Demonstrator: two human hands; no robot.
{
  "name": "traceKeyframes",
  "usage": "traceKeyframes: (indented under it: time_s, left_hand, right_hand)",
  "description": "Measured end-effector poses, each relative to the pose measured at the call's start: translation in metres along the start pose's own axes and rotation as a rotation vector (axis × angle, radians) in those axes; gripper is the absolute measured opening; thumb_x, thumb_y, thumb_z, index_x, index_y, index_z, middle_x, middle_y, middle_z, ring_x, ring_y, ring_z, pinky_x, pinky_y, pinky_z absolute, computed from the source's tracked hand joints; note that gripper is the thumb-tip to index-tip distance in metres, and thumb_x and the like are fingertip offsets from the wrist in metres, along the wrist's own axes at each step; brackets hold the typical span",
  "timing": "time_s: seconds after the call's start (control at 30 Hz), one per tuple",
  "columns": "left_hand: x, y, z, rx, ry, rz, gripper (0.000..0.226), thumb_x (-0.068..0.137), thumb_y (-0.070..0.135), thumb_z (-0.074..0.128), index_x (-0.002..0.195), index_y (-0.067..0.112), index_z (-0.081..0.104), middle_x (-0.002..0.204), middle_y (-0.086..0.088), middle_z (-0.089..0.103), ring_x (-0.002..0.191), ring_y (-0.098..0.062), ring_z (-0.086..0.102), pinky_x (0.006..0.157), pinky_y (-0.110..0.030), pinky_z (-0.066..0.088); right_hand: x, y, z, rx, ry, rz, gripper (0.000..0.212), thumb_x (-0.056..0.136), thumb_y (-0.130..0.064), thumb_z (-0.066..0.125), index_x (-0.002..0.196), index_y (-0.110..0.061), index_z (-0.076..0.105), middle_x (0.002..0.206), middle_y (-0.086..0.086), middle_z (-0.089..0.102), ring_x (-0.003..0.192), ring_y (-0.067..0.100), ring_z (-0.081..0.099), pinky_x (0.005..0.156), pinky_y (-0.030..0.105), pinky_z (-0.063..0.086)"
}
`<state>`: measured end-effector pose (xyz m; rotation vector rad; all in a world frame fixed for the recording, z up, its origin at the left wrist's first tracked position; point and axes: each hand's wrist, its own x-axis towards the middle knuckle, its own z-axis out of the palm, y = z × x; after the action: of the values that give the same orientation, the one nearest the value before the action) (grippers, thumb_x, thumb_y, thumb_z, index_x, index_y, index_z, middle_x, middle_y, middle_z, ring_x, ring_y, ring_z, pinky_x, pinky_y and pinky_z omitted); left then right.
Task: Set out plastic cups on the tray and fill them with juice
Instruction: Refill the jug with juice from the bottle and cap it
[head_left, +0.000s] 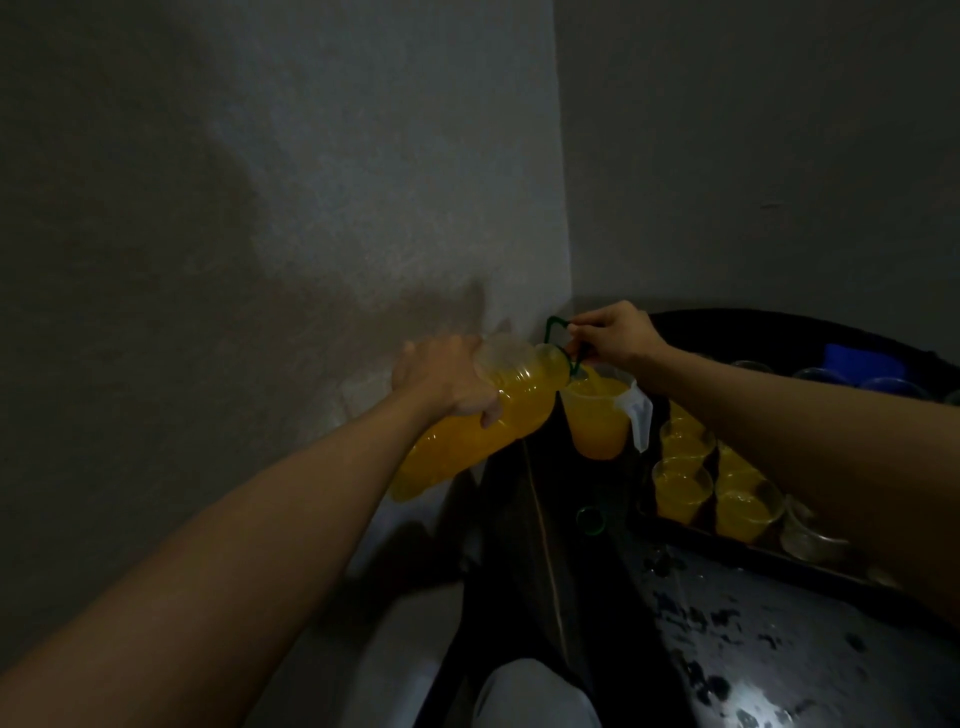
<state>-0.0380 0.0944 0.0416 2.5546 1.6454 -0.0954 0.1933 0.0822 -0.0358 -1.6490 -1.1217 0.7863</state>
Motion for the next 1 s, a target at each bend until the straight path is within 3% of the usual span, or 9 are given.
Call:
traceKeyframes:
  time_s: [0.17,0.33,0.57,0.67,1.0]
  left_hand:
    - [-0.002,-0.001,-0.003,-0.006,0.012,-0.011,0.105,0.055,0.044,0.087,0.15,0.031,0.043,0.139,-0.008,0.058,0.13,-0.034,0.051,0.105,-0.043,0.039]
    - [0.0,-0.002,-0.004,-0.021,0.006,-0.014,0.11,0.051,0.046,0.087,0.15,0.031,0.042,0.141,-0.008,0.057,0.13,-0.034,0.052,0.107,-0.046,0.036]
    - [0.001,-0.002,-0.011,-0.01,0.029,-0.016,0.104,0.051,0.047,0.087,0.146,0.033,0.047,0.137,-0.007,0.061,0.127,-0.034,0.055,0.099,-0.042,0.041]
    - [0.0,-0.002,-0.012,-0.016,0.03,-0.02,0.108,0.054,0.046,0.087,0.151,0.033,0.043,0.141,-0.008,0.058,0.131,-0.034,0.052,0.103,-0.043,0.04]
    - [-0.001,-0.004,-0.005,-0.04,0.028,-0.018,0.11,0.051,0.047,0.088,0.15,0.032,0.042,0.14,-0.008,0.058,0.128,-0.034,0.053,0.101,-0.043,0.042]
  right_hand:
    - [0.0,-0.004,0.002,-0.015,0.023,-0.019,0.021,0.097,-0.017,0.063,0.114,-0.008,0.074,0.097,0.016,0.074,0.089,0.026,0.072,0.08,0.034,0.061]
    - [0.0,-0.01,-0.001,-0.015,0.011,-0.016,0.022,0.097,-0.016,0.063,0.115,-0.006,0.073,0.098,0.015,0.074,0.088,0.023,0.072,0.07,0.025,0.058]
    - [0.001,-0.019,-0.003,0.019,0.018,-0.011,0.024,0.097,-0.016,0.063,0.117,-0.005,0.071,0.099,0.017,0.073,0.091,0.025,0.072,0.079,0.033,0.061]
    - [0.002,-0.019,-0.004,0.02,0.012,-0.015,0.023,0.097,-0.017,0.063,0.116,-0.006,0.072,0.097,0.016,0.074,0.09,0.024,0.072,0.082,0.035,0.061]
    - [0.001,-0.016,-0.003,0.018,0.005,-0.021,0.023,0.097,-0.016,0.063,0.116,-0.006,0.072,0.095,0.015,0.074,0.086,0.021,0.072,0.076,0.029,0.06]
